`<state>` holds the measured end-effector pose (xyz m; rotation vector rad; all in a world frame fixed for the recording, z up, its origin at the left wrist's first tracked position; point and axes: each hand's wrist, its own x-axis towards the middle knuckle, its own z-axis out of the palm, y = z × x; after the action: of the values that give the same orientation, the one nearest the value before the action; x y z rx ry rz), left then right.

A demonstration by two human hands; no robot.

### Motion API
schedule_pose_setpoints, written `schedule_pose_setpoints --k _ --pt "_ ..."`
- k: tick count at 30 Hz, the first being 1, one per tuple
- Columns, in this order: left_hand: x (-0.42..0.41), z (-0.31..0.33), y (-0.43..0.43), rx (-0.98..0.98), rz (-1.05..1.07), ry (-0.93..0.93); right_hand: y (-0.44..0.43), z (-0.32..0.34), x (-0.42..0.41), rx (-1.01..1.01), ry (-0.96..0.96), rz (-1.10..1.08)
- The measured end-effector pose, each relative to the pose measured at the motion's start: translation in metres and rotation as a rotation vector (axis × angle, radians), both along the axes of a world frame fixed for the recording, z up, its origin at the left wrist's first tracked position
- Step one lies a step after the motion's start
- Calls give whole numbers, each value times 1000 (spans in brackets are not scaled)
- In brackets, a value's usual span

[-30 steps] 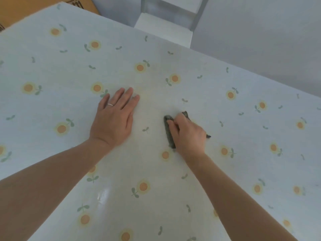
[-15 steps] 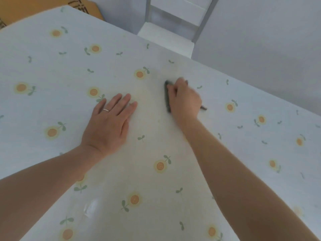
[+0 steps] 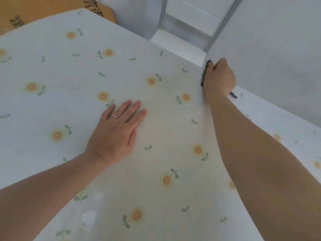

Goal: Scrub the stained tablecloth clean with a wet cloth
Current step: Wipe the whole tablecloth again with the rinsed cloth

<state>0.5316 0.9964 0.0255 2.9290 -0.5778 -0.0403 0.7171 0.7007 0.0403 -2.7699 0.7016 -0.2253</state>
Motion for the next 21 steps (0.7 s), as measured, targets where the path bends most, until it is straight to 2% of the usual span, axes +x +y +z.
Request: schedule_pose_setpoints --k 3,5,7,9,11,15,17,21 --pt "1 2 0 12 -7 10 67 5 -33 -1 37 259" --pt "1 3 0 17 -4 22 97 9 -83 5 137 491" --pt "0 4 -2 15 -7 28 103 14 -134 5 217 696" --pt "0 4 -2 17 -6 31 89 19 -147 -8 270 782" --pt "0 4 -1 12 -6 34 72 18 -117 -44 280 728" --pt "-1 4 -2 -8 -4 36 53 10 -11 -67 88 418" --pt "-1 4 -2 -3 -7 31 57 5 28 -33 33 331" --pt "0 4 1 11 0 37 71 4 32 2 19 293"
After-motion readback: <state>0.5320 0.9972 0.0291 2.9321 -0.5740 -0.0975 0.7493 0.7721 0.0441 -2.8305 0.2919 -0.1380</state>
